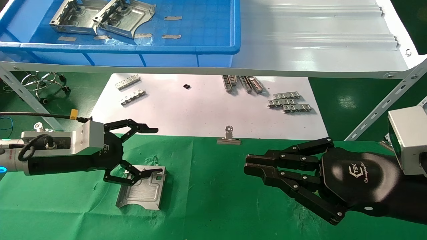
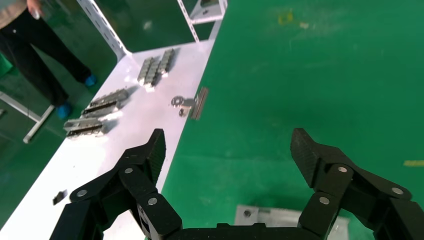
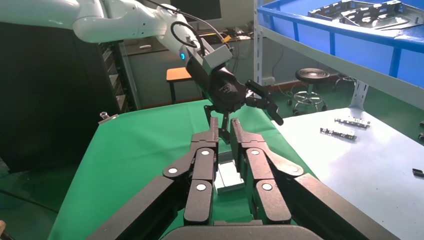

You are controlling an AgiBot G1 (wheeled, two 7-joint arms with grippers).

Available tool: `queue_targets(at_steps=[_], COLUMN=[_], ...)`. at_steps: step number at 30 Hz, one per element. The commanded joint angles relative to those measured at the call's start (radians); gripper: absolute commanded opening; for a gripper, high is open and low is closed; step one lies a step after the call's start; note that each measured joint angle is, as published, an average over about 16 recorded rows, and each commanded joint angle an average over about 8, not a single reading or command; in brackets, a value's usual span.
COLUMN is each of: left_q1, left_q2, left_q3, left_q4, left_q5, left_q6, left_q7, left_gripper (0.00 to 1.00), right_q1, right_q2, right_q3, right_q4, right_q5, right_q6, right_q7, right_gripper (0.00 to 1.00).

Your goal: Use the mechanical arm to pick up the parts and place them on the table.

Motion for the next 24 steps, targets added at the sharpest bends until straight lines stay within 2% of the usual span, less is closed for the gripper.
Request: queue_targets(at_steps=[1, 24], left_q1=[0.022, 0.274], left_q2=[-0.012, -0.157], left_q3=[-0.018, -0.228], left_q4=[-0.041, -0.513], left_q5=[-0.014, -0.173], left_q6=[-0.004, -0.044], left_q7=[-0.034, -0.426], left_gripper=[1.00, 1.00], right_q1=[0.000, 0.000], right_q2=[0.000, 0.000], right_q3=[0.000, 0.000], right_q4=[0.000, 0.000], right_q5=[0.000, 0.000], right_q6=[0.000, 0.000], right_q7=[0.000, 0.000], right_gripper=[1.00, 1.00])
